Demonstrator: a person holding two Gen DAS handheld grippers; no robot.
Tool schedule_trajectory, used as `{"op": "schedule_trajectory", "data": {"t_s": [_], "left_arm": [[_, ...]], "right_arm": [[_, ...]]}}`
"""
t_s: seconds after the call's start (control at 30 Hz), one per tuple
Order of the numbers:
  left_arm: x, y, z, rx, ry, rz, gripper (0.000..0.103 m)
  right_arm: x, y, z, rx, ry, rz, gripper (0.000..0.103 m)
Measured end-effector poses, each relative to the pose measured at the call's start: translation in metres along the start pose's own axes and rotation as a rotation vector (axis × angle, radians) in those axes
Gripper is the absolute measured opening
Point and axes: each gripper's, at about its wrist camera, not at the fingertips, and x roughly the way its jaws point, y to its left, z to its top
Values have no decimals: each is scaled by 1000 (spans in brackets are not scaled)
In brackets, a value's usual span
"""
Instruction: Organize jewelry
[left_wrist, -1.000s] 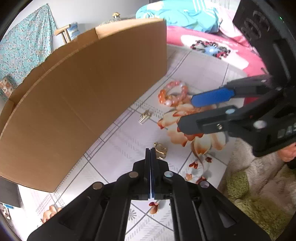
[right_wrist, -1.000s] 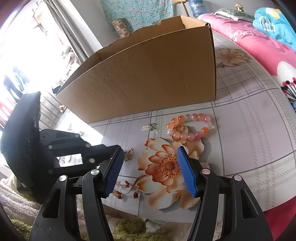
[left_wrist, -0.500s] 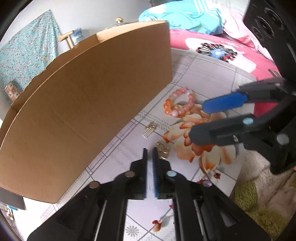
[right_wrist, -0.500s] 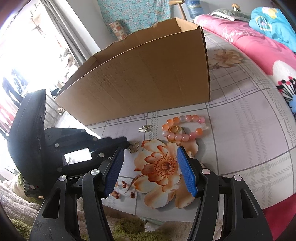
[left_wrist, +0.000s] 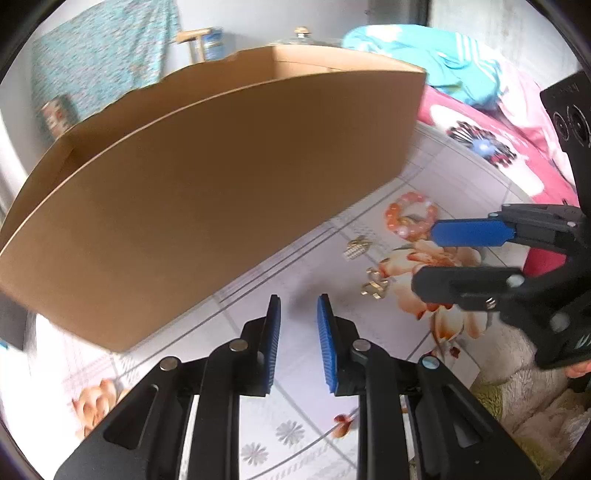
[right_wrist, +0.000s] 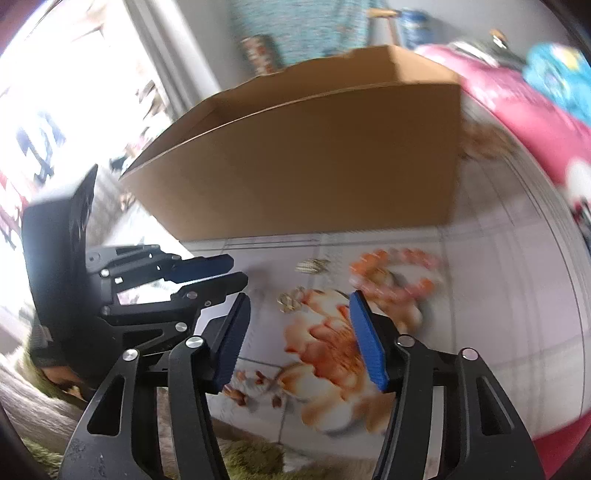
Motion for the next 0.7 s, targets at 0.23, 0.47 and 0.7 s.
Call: {"op": "schedule_trajectory", "data": {"t_s": [0.23, 0.47, 0.7], "left_arm": [[-8, 12, -11, -72, -17, -9, 21], [-10, 16, -18, -51, -20, -26, 21], [-9, 15, -18, -24, -21, -30, 21]], "right_arm": [[29, 17, 9, -209, 49, 0, 38], [43, 25, 14, -440, 128, 45, 35], [51, 33, 21, -621, 207, 110, 32]]}}
